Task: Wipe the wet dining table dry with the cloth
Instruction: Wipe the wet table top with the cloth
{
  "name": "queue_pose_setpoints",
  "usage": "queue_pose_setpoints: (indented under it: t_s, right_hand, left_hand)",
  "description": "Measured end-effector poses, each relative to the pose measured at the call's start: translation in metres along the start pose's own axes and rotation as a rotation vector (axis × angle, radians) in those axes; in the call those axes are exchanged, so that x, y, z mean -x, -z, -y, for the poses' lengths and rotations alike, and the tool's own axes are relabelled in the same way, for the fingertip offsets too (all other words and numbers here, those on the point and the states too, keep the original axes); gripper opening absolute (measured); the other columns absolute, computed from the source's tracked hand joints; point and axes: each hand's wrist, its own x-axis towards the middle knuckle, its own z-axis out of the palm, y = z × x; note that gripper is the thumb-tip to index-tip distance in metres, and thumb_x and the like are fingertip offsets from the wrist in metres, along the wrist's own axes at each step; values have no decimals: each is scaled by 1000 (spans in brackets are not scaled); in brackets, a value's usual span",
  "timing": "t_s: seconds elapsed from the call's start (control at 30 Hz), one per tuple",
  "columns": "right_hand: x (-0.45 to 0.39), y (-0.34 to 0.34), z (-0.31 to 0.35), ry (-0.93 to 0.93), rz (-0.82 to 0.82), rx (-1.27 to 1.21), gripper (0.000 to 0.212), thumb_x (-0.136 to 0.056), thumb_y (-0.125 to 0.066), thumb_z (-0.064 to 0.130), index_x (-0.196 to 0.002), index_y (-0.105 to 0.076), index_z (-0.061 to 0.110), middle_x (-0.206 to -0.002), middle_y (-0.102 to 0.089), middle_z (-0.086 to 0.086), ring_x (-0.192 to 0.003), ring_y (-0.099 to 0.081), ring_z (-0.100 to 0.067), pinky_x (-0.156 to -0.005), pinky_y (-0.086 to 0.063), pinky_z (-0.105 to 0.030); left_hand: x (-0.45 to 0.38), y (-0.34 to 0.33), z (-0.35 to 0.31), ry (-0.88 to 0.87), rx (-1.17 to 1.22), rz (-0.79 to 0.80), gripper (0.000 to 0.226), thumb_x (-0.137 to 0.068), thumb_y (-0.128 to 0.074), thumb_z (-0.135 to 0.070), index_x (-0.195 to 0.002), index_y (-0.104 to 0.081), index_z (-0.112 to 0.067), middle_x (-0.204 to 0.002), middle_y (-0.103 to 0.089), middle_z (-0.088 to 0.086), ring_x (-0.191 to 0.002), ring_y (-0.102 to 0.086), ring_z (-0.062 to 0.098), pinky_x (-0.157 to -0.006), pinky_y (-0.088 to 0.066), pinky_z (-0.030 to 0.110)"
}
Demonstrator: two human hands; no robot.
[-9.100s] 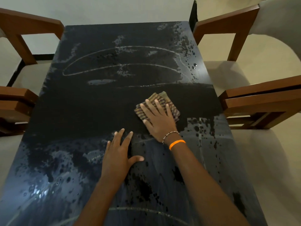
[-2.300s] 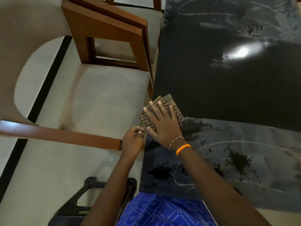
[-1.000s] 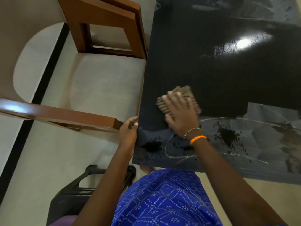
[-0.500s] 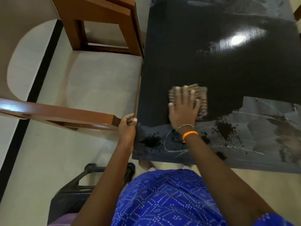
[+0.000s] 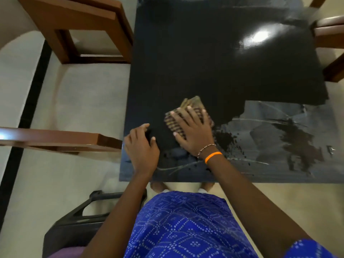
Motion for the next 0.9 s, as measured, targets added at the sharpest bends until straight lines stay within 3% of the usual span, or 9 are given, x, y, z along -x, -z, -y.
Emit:
queue_pose_setpoints:
  t_s: [0.17, 0.27, 0.37, 0.57, 0.63, 0.8, 0.9]
  right_hand:
    - [48, 16, -118, -306, -16, 4, 65, -82, -33, 49, -145, -32, 31, -153, -32, 1, -143, -26, -26, -113, -15, -56]
    - [80, 24, -182, -517, -34, 6, 66, -82, -30, 48, -146, -29, 32, -157, -24, 1, -145, -20, -27, -113, -12, -54]
    - [99, 30, -228, -726, -52, -31, 67, -82, -31, 46, -147, -26, 31, -158, -18, 0, -146, -15, -27, -114, -11, -55]
    - [67, 19, -205, -977, -116, -75, 64, -91, -39, 39, -150, -17, 27, -160, -10, -7, -146, -8, -31, -112, -10, -60]
    - [45, 17, -179, -893, -92, -86, 65, -91, -38, 41, -150, -13, 28, -160, -6, -7, -147, -5, -31, -112, -8, -59]
    - [5, 9, -115, -381, -7, -98, 67, -89, -39, 43, -149, -13, 30, -160, -8, -4, -146, -7, -31, -111, -10, -59]
    - [9, 10, -129, -200, 10, -114, 64, -89, -40, 43, -148, -18, 33, -160, -13, 0, -146, -11, -27, -110, -16, -55]
  left_hand:
    - [25, -39, -53, -209, -54, 131, 40, -81, -60, -18, -120, -51, -23, -115, -55, 0, -114, -40, 23, -101, -32, 42]
    - [36, -60, -75, -275, -99, 197, 41, -82, -60, -20, -121, -50, -25, -114, -56, -4, -119, -38, 21, -114, -14, 46]
    - [44, -72, -90, -303, -113, 218, 43, -81, -61, -19, -122, -49, -26, -112, -58, -5, -120, -38, 20, -114, -4, 46]
    - [52, -82, -104, -275, -118, 263, 42, -85, -57, -16, -125, -47, -24, -112, -58, -4, -117, -45, 20, -116, -9, 48]
    - [54, -84, -108, -269, -128, 268, 42, -86, -55, -13, -125, -47, -24, -113, -58, -5, -114, -47, 19, -116, -13, 48]
    - [64, -94, -120, -289, -163, 193, 41, -82, -49, 3, -116, -57, -18, -101, -65, 1, -103, -56, 23, -113, -21, 51]
    - [69, -103, -131, -315, -188, 155, 38, -81, -48, 6, -109, -60, -15, -96, -66, 4, -98, -59, 26, -110, -26, 53]
